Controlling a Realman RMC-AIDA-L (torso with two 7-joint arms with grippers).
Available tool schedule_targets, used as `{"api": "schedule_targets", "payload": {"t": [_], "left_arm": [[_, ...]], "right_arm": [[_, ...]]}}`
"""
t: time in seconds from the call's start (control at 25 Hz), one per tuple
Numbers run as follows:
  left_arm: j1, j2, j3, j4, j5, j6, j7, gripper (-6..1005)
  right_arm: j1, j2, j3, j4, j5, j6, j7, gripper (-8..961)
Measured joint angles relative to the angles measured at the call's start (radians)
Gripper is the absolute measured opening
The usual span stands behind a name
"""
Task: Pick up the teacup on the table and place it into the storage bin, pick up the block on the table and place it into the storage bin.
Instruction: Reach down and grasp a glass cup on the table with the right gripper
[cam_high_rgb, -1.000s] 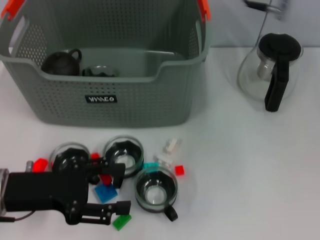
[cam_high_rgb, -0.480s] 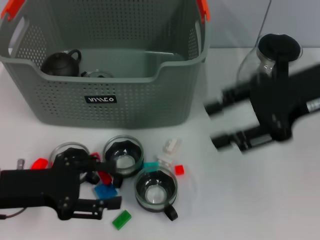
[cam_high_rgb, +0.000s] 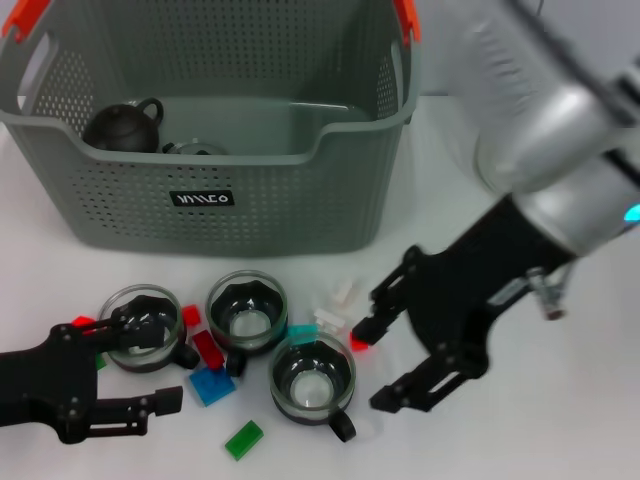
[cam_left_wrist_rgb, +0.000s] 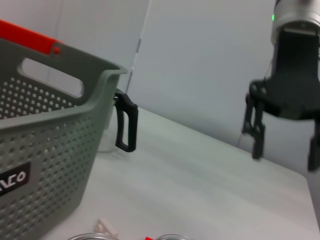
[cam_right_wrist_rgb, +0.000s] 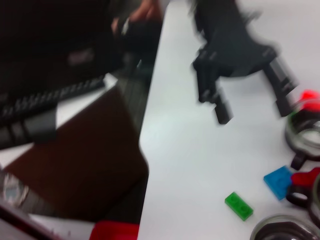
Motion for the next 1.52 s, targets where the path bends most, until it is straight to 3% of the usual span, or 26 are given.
{"api": "schedule_targets", "payload": {"t": [0.28, 0.64, 1.04, 1.52], "left_arm": [[0.004, -0.006, -0.001, -0.001, -0.002, 0.001, -0.001, 842], [0.002, -0.007, -0.005, -0.009, -0.01, -0.002, 0.0, 841], [0.002, -0.008, -0.006, -0.011, -0.013, -0.006, -0.001, 842], [0.0, -0.008, -0.006, -0.011, -0.013, -0.008, -0.001, 842]], "right_arm": [[0.132, 0.008, -0.25, 0.165, -0.067, 0.154, 0.072, 668], [0.134, 0.014, -0.495, 0.21, -0.034, 0.397, 0.106, 668], [0.118, 0.016, -0.672, 0.224, -0.018, 0.578, 0.122, 668], [0.121, 0.021, -0.752, 0.277, -0.023, 0.682, 0.147, 658]]}}
